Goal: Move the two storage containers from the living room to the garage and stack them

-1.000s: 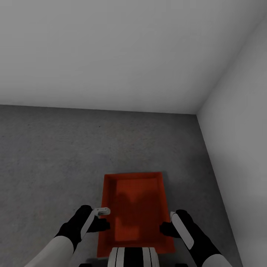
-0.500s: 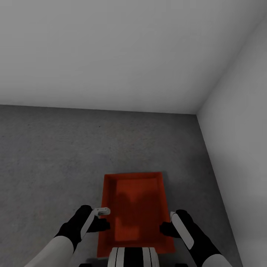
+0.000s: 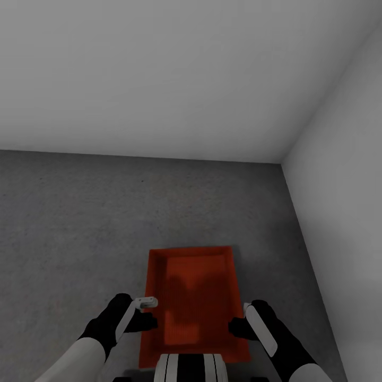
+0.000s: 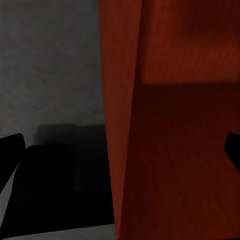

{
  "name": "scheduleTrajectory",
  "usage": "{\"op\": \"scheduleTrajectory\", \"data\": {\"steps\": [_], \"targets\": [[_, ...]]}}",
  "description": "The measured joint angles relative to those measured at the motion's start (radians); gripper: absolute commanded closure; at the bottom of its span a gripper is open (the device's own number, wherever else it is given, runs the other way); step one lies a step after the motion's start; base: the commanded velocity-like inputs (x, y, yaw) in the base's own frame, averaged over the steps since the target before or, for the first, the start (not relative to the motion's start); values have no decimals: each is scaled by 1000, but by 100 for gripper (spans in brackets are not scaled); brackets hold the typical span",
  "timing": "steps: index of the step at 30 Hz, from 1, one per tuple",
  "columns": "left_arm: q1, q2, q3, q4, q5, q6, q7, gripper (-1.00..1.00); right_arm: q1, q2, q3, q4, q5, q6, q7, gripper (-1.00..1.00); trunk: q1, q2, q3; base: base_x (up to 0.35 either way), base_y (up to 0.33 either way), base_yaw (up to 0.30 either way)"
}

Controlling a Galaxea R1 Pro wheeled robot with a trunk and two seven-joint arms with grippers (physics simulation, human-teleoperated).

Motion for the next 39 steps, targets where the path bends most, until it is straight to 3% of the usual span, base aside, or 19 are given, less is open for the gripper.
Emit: {"op": "scheduleTrajectory", "data": {"steps": [39], "targets": [[0,2,1,0,0,0,1,-100,0,1,1,0,-1,0,0,-100,0,0,0,0,0,0]]}}
